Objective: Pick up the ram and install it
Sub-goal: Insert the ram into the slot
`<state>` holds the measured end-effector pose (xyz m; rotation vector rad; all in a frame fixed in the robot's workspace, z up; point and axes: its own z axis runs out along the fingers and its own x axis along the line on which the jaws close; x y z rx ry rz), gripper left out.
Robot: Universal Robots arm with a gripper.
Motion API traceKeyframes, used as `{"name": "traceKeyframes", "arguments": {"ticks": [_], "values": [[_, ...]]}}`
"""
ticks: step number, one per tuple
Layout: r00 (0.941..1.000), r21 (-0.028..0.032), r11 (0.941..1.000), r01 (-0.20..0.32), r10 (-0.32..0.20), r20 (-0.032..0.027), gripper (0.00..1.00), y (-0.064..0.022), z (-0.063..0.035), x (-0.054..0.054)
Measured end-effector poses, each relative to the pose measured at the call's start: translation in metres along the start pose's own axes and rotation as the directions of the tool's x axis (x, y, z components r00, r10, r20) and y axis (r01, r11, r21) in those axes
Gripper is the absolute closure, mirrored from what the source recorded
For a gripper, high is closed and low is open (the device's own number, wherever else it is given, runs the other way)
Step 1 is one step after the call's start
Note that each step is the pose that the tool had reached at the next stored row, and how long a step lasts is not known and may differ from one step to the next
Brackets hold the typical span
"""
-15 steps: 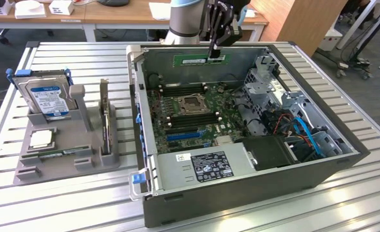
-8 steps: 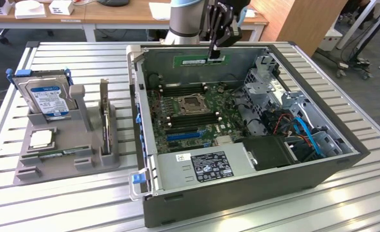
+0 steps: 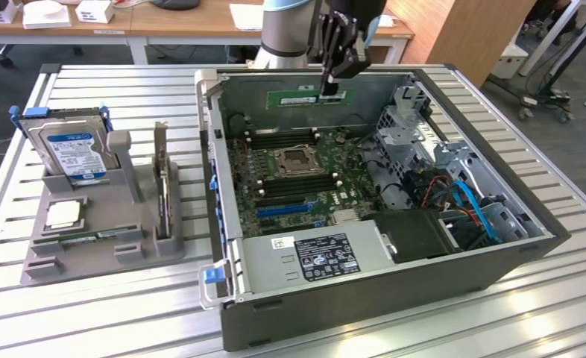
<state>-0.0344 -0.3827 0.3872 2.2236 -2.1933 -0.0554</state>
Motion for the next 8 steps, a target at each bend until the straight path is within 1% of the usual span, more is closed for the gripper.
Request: {"name": "traceKeyframes", "arguments": {"ticks": [8], "values": [[0.9998, 0.0032, 0.9998, -0.018, 0.018, 0.0007, 0.88, -0.0003, 0.0090, 0.0001]]}}
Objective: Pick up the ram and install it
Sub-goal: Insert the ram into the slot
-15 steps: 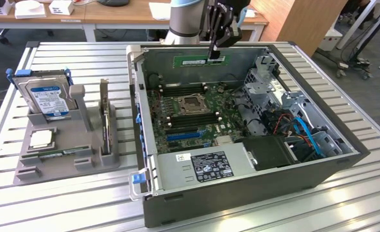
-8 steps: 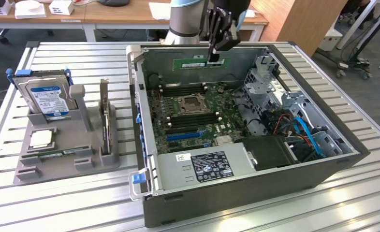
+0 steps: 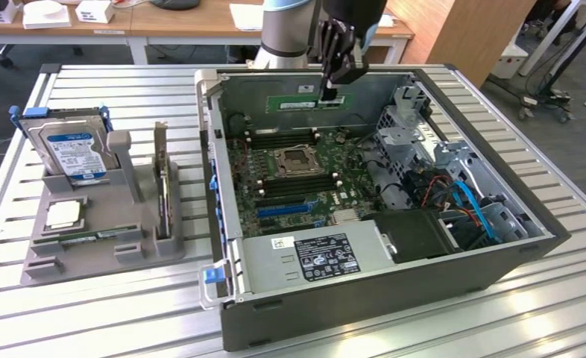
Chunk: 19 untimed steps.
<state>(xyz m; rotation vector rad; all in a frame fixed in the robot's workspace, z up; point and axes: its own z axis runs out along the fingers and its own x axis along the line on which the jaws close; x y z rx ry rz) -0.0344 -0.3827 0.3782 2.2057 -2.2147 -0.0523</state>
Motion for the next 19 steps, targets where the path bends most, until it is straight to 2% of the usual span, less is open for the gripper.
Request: {"name": "traceKeyframes", "arguments": {"ticks": [19], "values": [[0.9996, 0.0067, 0.9995, -0.029, 0.029, 0.0010, 0.88, -0.0008, 0.0227, 0.000]]}}
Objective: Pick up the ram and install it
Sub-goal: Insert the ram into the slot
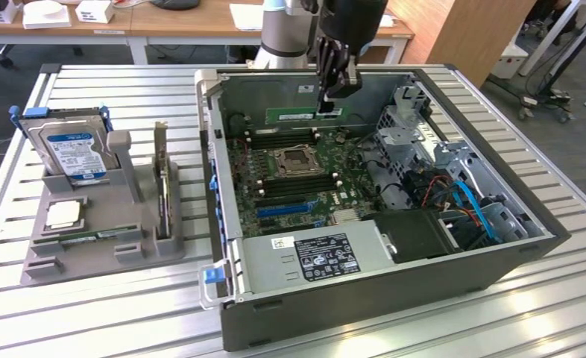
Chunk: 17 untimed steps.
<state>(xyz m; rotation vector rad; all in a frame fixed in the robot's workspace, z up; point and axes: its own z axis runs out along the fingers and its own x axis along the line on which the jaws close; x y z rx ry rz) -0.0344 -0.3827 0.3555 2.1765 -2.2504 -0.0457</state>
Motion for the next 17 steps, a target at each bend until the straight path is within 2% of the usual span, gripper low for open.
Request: {"name": "traceKeyframes", "arguments": {"ticks": [7, 13, 17], "values": [[1.0000, 0.0025, 1.0000, -0.004, 0.004, 0.0003, 0.88, -0.0002, 0.0077, 0.0001], [1.0000, 0.0026, 1.0000, -0.005, 0.005, 0.0003, 0.88, -0.0002, 0.0080, 0.0004], [1.0000, 0.0026, 1.0000, -0.004, 0.004, 0.0003, 0.88, -0.0004, 0.0079, 0.0057]]}}
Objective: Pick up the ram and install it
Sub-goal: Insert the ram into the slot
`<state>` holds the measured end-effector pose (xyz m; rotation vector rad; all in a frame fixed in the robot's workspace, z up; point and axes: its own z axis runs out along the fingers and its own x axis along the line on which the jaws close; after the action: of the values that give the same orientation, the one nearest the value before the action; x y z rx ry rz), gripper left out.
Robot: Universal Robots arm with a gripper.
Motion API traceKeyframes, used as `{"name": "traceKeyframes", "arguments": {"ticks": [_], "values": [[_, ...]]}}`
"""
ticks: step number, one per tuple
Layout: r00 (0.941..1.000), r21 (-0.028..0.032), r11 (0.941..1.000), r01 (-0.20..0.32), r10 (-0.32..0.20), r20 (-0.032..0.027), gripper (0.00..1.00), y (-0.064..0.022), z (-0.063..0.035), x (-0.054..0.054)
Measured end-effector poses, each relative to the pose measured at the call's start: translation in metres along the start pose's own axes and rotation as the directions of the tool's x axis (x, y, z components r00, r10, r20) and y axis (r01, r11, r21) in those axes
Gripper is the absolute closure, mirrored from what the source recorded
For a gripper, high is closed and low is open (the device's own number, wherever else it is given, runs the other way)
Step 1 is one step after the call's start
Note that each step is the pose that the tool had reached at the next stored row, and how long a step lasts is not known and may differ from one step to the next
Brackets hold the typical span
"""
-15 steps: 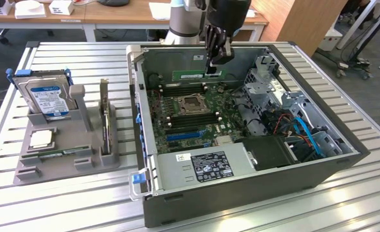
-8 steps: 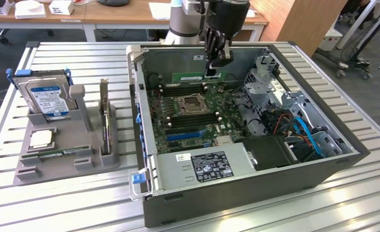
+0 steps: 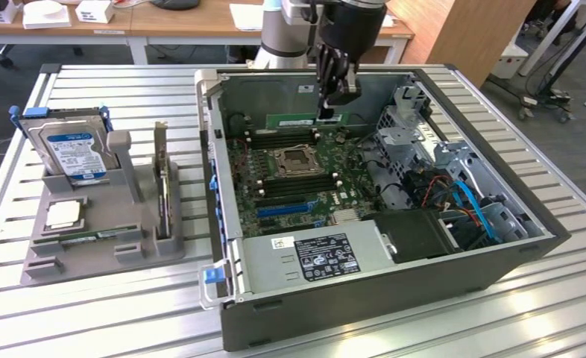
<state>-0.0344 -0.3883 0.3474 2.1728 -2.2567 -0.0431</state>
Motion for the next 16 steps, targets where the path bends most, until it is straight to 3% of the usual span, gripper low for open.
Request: {"name": "traceKeyframes", "arguments": {"ticks": [8, 16], "values": [[1.0000, 0.0000, 1.0000, 0.000, 0.000, 0.0001, 0.88, -0.0003, -0.0002, 0.013], [1.0000, 0.0002, 1.0000, 0.000, 0.000, 0.0000, 0.88, -0.0004, 0.0009, 0.014]]}}
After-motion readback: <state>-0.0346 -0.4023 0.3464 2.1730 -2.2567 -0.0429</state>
